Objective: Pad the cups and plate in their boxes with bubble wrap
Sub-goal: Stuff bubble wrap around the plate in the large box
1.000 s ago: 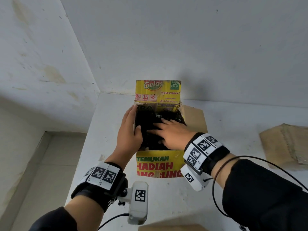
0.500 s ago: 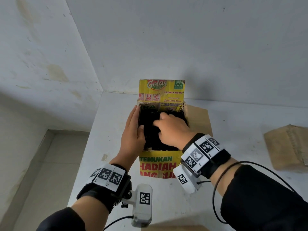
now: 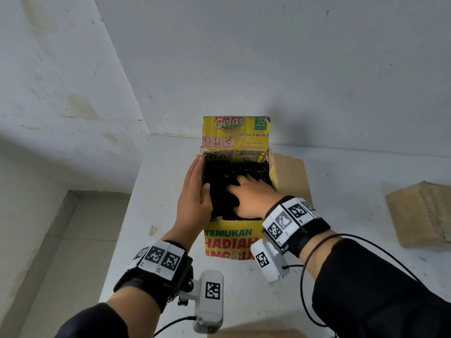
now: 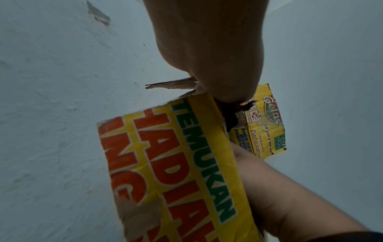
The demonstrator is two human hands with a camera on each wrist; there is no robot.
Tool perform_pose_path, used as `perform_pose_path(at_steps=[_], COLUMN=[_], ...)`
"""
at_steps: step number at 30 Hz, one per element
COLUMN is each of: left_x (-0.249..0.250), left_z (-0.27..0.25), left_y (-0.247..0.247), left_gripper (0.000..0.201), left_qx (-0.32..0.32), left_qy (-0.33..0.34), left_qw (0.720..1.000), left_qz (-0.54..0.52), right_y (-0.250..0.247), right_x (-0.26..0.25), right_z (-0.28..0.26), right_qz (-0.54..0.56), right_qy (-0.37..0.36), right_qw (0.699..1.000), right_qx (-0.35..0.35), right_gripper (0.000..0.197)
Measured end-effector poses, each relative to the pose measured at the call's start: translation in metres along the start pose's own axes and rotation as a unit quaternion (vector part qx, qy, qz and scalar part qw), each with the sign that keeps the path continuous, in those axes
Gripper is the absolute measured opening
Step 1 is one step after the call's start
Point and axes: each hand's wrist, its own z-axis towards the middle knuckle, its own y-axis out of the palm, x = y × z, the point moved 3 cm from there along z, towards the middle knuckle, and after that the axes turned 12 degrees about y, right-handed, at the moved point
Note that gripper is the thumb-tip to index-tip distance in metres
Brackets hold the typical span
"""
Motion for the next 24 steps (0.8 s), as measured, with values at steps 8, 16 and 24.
perform_pose_path(at_steps=[8, 16, 24], left_x=[-0.004, -0.008, -0.008], left_z=[-0.001, -0.002, -0.003], left_y=[0.002, 0.004, 0.003], left_gripper=[0.053, 0.055, 0.055], left_qx=[0.015, 0.023, 0.024], left_qy=[0.006, 0.006, 0.011], left_qw=[1.0, 0.998, 0.998], left_qz=[-0.026, -0.05, -0.053], right_y=[-0.007, 0.007, -0.009], right_x=[-0.013, -0.009, -0.008], right_z=[-0.003, 0.025, 0.01], right_qz=[0.131, 0.043, 0.062], right_qy=[-0.064, -0.019, -0.05], right_qw=[0.978, 0.998, 0.991], right_qx=[0.148, 0.051, 0.107], right_gripper=[0.071, 0.093, 0.067])
